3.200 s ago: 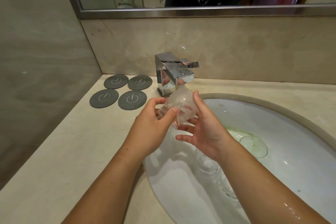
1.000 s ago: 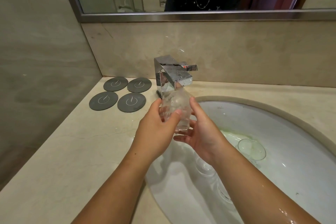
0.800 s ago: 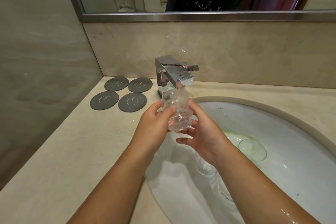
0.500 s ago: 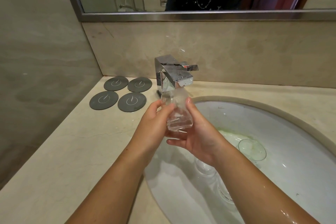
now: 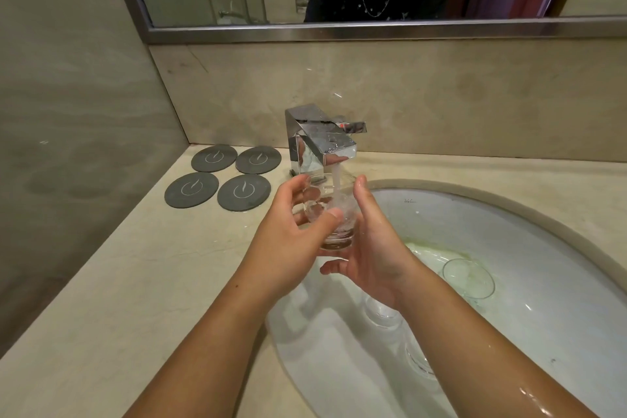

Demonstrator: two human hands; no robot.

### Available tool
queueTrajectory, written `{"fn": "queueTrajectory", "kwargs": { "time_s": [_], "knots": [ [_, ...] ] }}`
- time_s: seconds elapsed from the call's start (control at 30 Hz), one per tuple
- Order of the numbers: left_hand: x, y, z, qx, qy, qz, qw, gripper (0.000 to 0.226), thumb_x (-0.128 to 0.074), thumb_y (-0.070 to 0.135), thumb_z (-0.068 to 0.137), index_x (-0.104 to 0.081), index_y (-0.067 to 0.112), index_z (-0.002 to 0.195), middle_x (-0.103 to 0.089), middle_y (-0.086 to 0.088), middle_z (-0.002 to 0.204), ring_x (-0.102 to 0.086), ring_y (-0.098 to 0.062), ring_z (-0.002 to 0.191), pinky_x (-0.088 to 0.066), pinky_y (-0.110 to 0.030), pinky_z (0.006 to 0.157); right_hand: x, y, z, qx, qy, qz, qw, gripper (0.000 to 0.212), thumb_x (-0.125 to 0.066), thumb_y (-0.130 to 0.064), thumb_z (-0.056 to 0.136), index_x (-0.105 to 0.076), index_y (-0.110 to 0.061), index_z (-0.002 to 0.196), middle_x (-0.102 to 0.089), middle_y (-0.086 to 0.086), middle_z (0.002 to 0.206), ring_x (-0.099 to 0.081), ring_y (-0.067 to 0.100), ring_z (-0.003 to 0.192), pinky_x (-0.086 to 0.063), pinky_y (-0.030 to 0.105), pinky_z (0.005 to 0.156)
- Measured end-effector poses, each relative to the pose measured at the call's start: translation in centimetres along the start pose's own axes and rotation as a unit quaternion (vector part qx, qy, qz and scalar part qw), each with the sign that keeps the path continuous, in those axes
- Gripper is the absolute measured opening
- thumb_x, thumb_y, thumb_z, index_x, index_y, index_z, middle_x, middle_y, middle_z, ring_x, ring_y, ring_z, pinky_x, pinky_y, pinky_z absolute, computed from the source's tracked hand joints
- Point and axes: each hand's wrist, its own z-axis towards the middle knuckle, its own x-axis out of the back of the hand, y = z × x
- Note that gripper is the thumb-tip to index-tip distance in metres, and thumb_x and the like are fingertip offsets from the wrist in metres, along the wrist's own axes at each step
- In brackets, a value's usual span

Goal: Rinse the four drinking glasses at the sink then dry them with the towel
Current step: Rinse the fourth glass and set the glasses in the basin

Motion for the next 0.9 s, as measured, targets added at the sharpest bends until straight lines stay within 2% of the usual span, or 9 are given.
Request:
{"fn": "queueTrajectory", "kwargs": {
  "time_s": [0.13, 0.23, 0.33, 0.47, 0.53, 0.63, 0.73, 0.8, 0.9],
  "knots": [
    [0.3, -0.1, -0.2, -0.039, 0.004, 0.077, 0.996, 0.082, -0.083, 0.039, 0.08, -0.04, 0.041, 0.15, -0.057, 0.019, 0.139, -0.067, -0.001, 0.116, -0.057, -0.032, 0.099, 0.2, -0.1, -0.3, 0.001, 0.037, 0.004, 0.999, 0.082, -0.04, -0.082, 0.094, -0.079, -0.014, 0.118, -0.073, 0.009, 0.1, -0.065, 0.029, 0.089, -0.053, 0.041, 0.071],
    [0.4, -0.2, -0.2, -0.071, 0.022, 0.156, 0.985, 0.089, -0.087, 0.034, 0.079, -0.038, 0.042, 0.152, -0.052, 0.018, 0.138, -0.058, 0.004, 0.118, -0.052, -0.02, 0.098, 0.2, -0.1, -0.3, 0.012, 0.071, 0.021, 0.997, 0.05, -0.053, -0.058, 0.102, -0.08, -0.017, 0.111, -0.073, 0.009, 0.096, -0.068, 0.027, 0.08, -0.054, 0.042, 0.071],
    [0.5, -0.5, -0.1, -0.089, 0.019, 0.199, 0.976, 0.097, -0.09, 0.034, 0.075, -0.036, 0.037, 0.156, -0.049, 0.017, 0.136, -0.052, 0.003, 0.124, -0.045, -0.013, 0.099, 0.3, -0.2, 0.0, 0.034, 0.09, 0.045, 0.994, 0.033, -0.054, -0.033, 0.101, -0.079, -0.012, 0.111, -0.072, 0.016, 0.102, -0.066, 0.032, 0.084, -0.058, 0.05, 0.082],
    [0.7, -1.0, 0.0, -0.065, -0.033, 0.258, 0.963, 0.102, -0.086, 0.054, 0.072, -0.034, 0.035, 0.157, -0.045, 0.013, 0.146, -0.042, -0.009, 0.14, -0.04, -0.032, 0.115, 0.7, -0.4, 0.1, 0.015, 0.101, 0.096, 0.99, 0.04, -0.051, -0.023, 0.098, -0.072, -0.004, 0.125, -0.073, 0.027, 0.125, -0.072, 0.035, 0.089, -0.06, 0.042, 0.074],
    [0.8, -1.2, 0.0, -0.056, -0.044, 0.266, 0.961, 0.088, -0.085, 0.059, 0.072, -0.045, 0.037, 0.147, -0.055, 0.016, 0.14, -0.051, -0.009, 0.133, -0.045, -0.03, 0.109, 0.8, -0.5, 0.0, -0.007, 0.077, 0.119, 0.99, 0.044, -0.049, -0.021, 0.097, -0.068, 0.001, 0.129, -0.071, 0.028, 0.128, -0.073, 0.035, 0.091, -0.058, 0.041, 0.075],
    [0.8, -1.0, -0.1, -0.052, -0.028, 0.245, 0.968, 0.071, -0.088, 0.057, 0.072, -0.053, 0.041, 0.131, -0.069, 0.023, 0.117, -0.064, 0.008, 0.106, -0.046, -0.007, 0.084, 0.7, -0.9, -0.5, -0.026, 0.037, 0.12, 0.992, 0.044, -0.039, -0.02, 0.102, -0.069, 0.002, 0.126, -0.074, 0.026, 0.123, -0.072, 0.023, 0.064, -0.06, 0.044, 0.076],
    [0.6, -0.9, -0.3, -0.054, -0.01, 0.246, 0.968, 0.071, -0.089, 0.058, 0.069, -0.053, 0.04, 0.127, -0.069, 0.022, 0.112, -0.066, 0.006, 0.098, -0.045, -0.005, 0.077, 1.1, -1.7, -0.6, -0.026, 0.073, 0.018, 0.997, 0.037, -0.045, -0.021, 0.102, -0.073, -0.004, 0.118, -0.076, 0.023, 0.115, -0.07, 0.024, 0.066, -0.064, 0.05, 0.08],
    [0.5, -1.0, -0.3, -0.069, 0.005, 0.268, 0.961, 0.077, -0.09, 0.06, 0.067, -0.053, 0.039, 0.131, -0.068, 0.02, 0.121, -0.065, -0.004, 0.11, -0.05, -0.02, 0.094, 1.7, -2.5, -0.5, 0.031, 0.174, -0.128, 0.976, 0.027, -0.051, -0.019, 0.1, -0.077, -0.012, 0.104, -0.079, 0.015, 0.108, -0.072, 0.025, 0.08, -0.063, 0.049, 0.083],
    [0.4, -0.9, -0.1, -0.068, 0.029, 0.297, 0.952, 0.084, -0.089, 0.062, 0.066, -0.052, 0.039, 0.138, -0.065, 0.018, 0.131, -0.06, -0.011, 0.123, -0.044, -0.04, 0.109, 2.4, -4.1, -1.1, 0.126, 0.251, -0.278, 0.919, 0.031, -0.049, -0.014, 0.097, -0.078, -0.021, 0.088, -0.076, -0.002, 0.09, -0.062, 0.019, 0.071, -0.053, 0.036, 0.059]
  ]
}}
